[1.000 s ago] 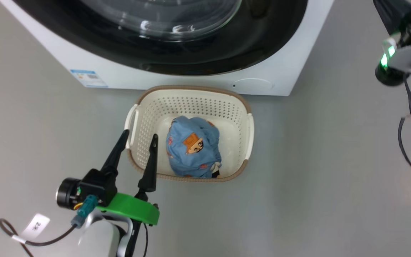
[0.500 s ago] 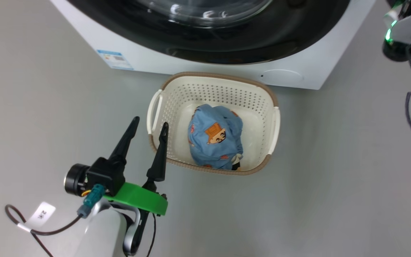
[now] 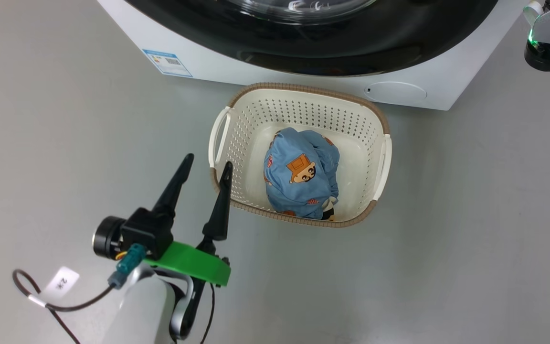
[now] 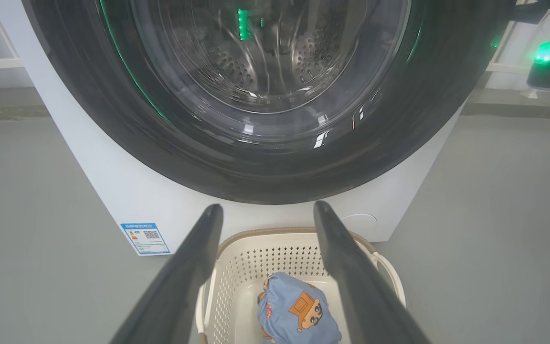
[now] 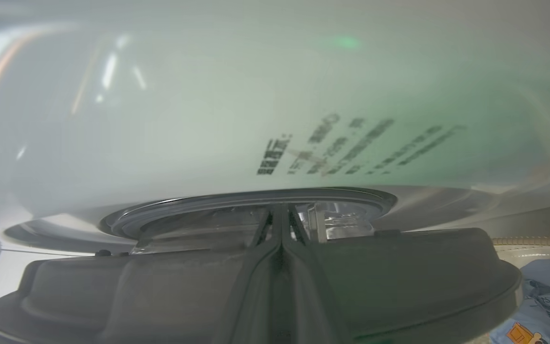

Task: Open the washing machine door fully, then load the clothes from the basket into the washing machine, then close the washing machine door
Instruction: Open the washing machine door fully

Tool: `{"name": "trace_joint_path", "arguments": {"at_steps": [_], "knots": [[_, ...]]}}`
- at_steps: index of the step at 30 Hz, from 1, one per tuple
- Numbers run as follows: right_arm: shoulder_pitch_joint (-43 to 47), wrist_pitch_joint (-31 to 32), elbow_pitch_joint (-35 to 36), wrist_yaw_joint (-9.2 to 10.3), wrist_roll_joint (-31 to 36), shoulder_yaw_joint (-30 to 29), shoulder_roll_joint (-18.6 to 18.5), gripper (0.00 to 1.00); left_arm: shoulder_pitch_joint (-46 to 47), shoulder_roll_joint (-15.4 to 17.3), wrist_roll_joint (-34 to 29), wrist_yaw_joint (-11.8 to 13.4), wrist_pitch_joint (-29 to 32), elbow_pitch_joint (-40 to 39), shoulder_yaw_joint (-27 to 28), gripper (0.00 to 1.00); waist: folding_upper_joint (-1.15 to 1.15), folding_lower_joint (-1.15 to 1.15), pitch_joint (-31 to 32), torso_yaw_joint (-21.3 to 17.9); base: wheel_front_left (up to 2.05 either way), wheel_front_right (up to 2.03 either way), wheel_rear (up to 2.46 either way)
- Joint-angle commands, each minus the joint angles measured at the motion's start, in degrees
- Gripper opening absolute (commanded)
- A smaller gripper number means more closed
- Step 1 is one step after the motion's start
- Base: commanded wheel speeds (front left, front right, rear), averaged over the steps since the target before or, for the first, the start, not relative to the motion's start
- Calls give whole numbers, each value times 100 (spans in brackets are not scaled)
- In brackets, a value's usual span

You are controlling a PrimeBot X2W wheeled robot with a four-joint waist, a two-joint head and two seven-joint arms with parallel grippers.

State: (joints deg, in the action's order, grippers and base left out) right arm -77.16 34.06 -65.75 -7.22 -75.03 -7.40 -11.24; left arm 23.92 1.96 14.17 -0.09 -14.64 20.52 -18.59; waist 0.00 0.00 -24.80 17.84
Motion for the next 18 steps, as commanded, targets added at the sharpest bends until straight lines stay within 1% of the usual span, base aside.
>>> {"name": "trace_joint_path", "arguments": {"at_steps": [1, 7, 18], "knots": [[-168, 118, 125, -26, 38, 80, 145, 0, 144, 93, 35, 53, -36, -97, 143, 100, 0, 0, -13, -7, 0, 0, 0], [-110, 356, 150, -26, 32, 142, 146, 0, 174, 93, 70, 97, -36, -92, 130, 100, 0, 0, -34, -53, 0, 0, 0], [203, 1029, 499, -26, -120, 213, 161, 0, 196, 92, 71, 160, -36, -93, 119, 100, 0, 0, -33, -172, 0, 0, 0]]}}
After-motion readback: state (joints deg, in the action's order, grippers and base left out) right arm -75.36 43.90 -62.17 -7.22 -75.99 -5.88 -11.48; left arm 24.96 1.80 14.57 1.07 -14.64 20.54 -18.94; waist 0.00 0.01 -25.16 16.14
